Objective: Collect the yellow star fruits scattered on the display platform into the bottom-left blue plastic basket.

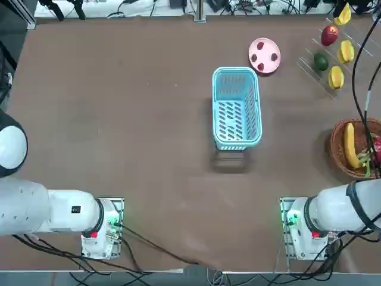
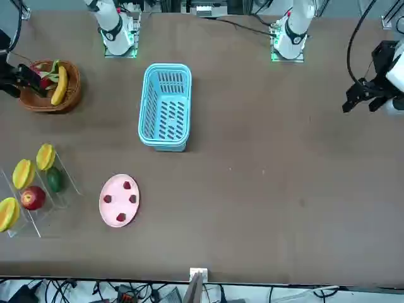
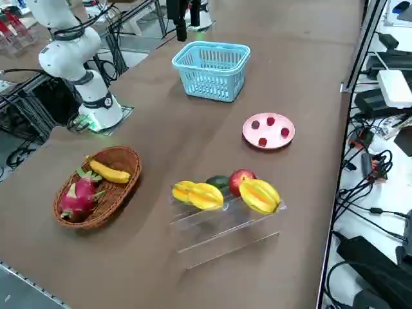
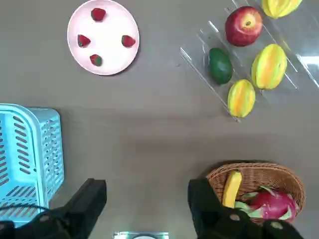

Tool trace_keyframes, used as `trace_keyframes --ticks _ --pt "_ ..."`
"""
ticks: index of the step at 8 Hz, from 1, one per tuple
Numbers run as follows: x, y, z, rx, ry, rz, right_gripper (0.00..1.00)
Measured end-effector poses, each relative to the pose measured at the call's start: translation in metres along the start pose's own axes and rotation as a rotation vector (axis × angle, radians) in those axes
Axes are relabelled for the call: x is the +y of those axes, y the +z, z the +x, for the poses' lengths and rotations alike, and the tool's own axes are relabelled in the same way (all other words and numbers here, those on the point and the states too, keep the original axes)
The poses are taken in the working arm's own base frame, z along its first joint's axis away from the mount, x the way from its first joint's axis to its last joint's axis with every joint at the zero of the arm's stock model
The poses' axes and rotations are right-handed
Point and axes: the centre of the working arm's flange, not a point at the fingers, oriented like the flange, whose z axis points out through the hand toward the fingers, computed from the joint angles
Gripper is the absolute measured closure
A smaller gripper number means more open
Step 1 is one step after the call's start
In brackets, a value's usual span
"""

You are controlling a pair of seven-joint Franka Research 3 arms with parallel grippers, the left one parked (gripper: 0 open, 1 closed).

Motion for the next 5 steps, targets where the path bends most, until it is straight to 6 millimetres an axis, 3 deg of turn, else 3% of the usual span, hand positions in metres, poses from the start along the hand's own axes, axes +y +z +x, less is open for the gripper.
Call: trace_keyframes --ticks 5 --pt "0.0019 0.0074 0.0042 -0.013 0.012 0.036 0.00"
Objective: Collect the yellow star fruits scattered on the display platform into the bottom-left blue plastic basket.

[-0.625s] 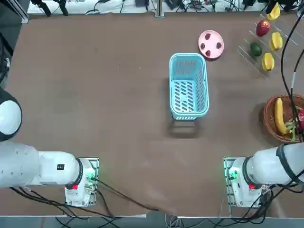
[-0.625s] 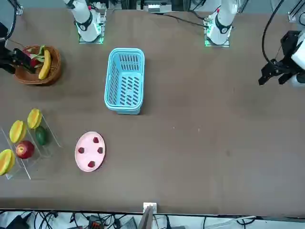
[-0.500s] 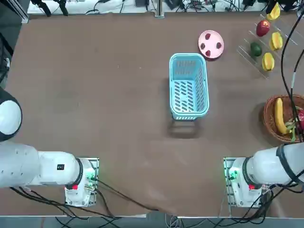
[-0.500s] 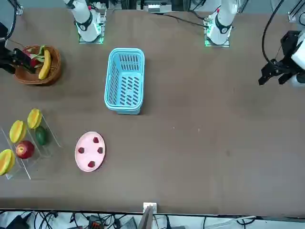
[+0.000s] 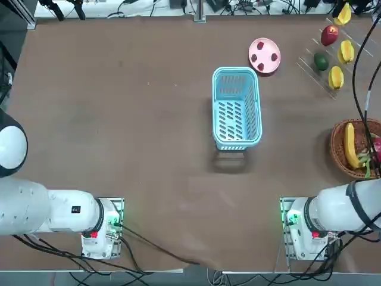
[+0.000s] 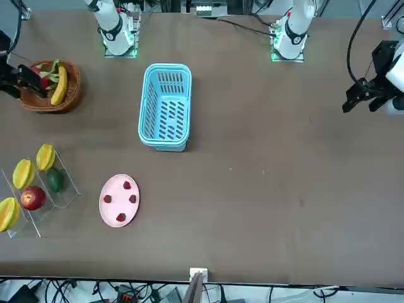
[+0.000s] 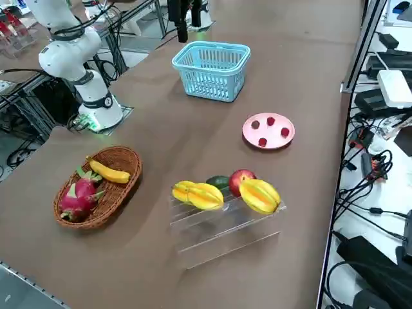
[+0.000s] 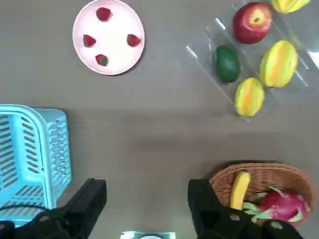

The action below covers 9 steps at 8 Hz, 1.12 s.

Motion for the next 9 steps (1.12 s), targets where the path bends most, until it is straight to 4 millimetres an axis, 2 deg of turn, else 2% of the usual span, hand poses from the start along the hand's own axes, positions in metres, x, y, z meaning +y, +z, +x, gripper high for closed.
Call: trace_keyframes --ticks 2,3,7,9 --pt "0.013 0.017 0.011 -0.023 0.025 -0.005 0.00" --pt "0.035 0.030 0.024 -0.017 0.062 -0.011 0.00" --pt "0.178 0.095 0.114 0.068 0.235 -0.044 0.00" --pt "0.240 0.127 0.139 0.131 0.240 -0.086 0.01"
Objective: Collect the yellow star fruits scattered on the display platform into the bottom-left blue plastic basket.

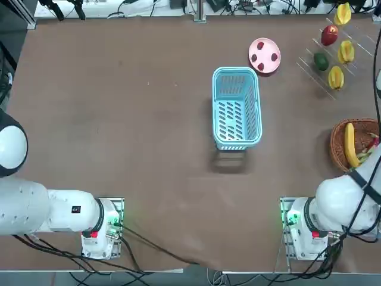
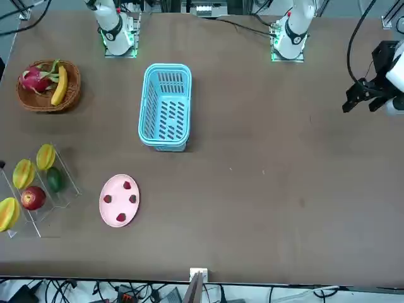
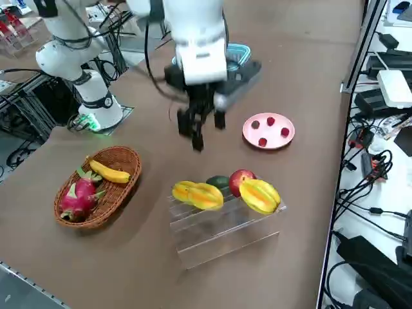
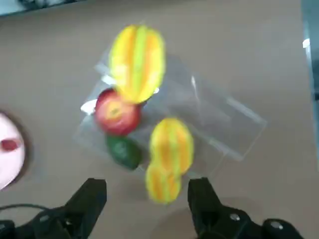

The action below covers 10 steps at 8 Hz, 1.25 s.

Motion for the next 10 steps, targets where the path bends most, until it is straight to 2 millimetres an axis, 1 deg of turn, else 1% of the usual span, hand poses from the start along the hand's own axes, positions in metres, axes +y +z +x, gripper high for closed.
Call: trace_keyframes --ticks 1,2,4,5,6,7,8,10 --pt "0.019 0.017 0.008 0.028 -0.005 -0.009 0.02" --pt "0.030 0.032 0.015 0.059 -0.004 -0.017 0.01" --pt "0.034 0.060 0.026 0.098 0.002 -0.015 0.01" --pt "0.039 0.075 0.029 0.106 0.021 0.015 0.01" --pt "0.041 0.083 0.031 0.117 0.036 0.043 0.01" --pt "0.039 0.083 0.033 0.127 0.038 0.056 0.01" --pt "0.036 0.079 0.034 0.136 0.034 0.062 0.01" --pt "0.024 0.073 0.038 0.149 0.025 0.084 0.01"
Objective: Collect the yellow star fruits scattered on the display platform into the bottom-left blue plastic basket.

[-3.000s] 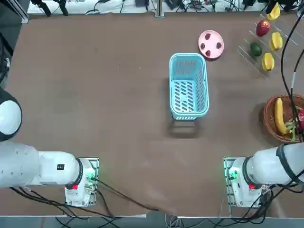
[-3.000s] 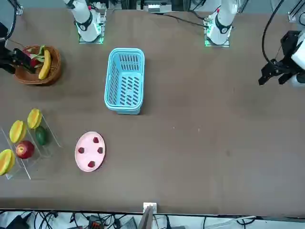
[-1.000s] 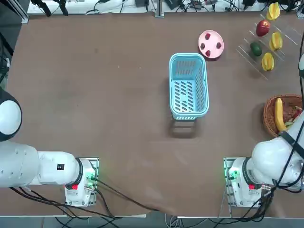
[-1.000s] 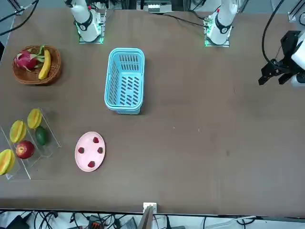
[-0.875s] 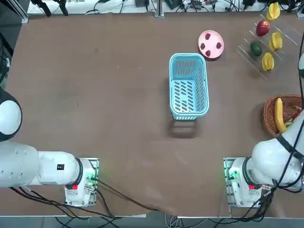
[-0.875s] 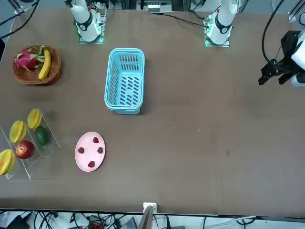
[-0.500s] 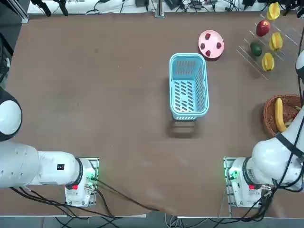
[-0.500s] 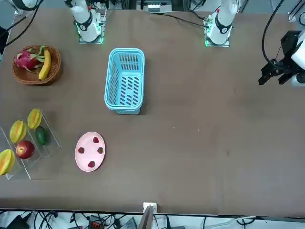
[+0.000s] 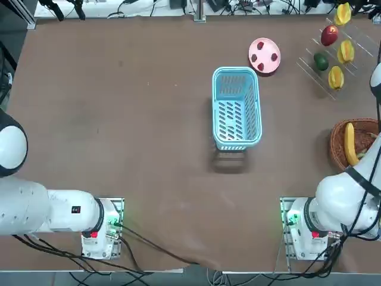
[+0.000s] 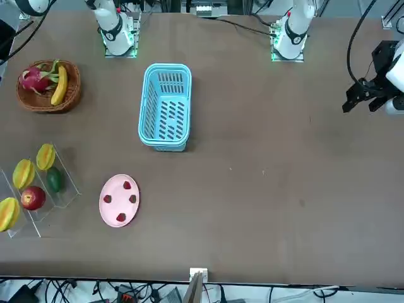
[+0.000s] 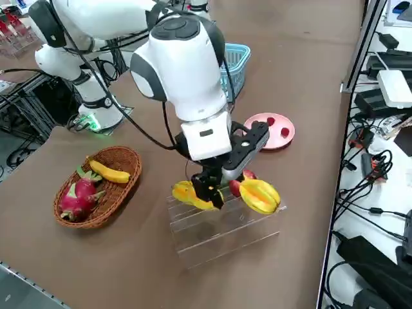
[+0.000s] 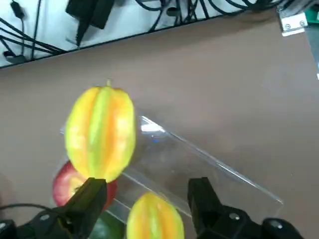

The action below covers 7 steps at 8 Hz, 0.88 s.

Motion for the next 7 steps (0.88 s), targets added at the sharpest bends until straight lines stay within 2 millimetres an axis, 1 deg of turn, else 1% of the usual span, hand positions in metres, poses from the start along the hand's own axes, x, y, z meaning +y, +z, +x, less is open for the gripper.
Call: trace_keyframes --ticks 3,4,6,7 --pt "-0.029 -0.001 0.005 0.013 0.026 0.047 0.01" --pt "-0.034 -0.002 0.007 0.024 0.029 0.053 0.01" --pt "-0.033 0.000 0.008 0.040 0.038 0.052 0.00" --pt "-0.032 0.004 0.010 0.053 0.041 0.050 0.00"
